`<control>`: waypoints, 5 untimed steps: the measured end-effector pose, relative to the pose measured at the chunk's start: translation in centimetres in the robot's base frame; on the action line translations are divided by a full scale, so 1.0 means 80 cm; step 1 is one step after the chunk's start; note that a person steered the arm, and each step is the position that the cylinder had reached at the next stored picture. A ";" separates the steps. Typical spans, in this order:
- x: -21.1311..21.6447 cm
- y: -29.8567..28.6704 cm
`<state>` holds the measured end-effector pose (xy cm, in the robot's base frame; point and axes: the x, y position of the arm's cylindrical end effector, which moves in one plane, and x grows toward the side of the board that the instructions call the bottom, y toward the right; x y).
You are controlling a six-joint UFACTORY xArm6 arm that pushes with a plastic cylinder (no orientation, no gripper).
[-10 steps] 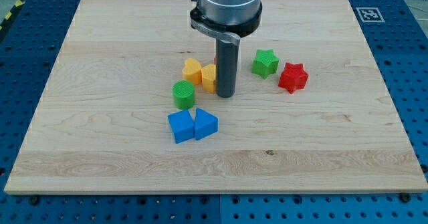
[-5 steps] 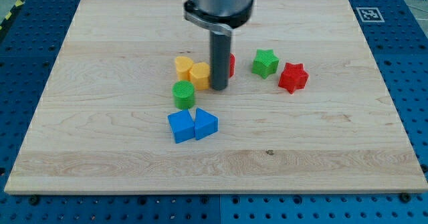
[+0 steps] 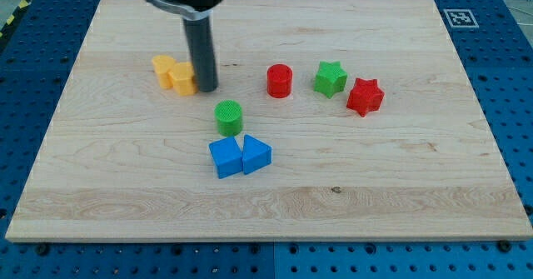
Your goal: Move the group of yellow blocks towards the center left of the board
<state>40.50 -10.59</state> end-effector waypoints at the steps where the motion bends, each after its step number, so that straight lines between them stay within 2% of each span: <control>1: 0.000 -0.040; 5: -0.009 -0.080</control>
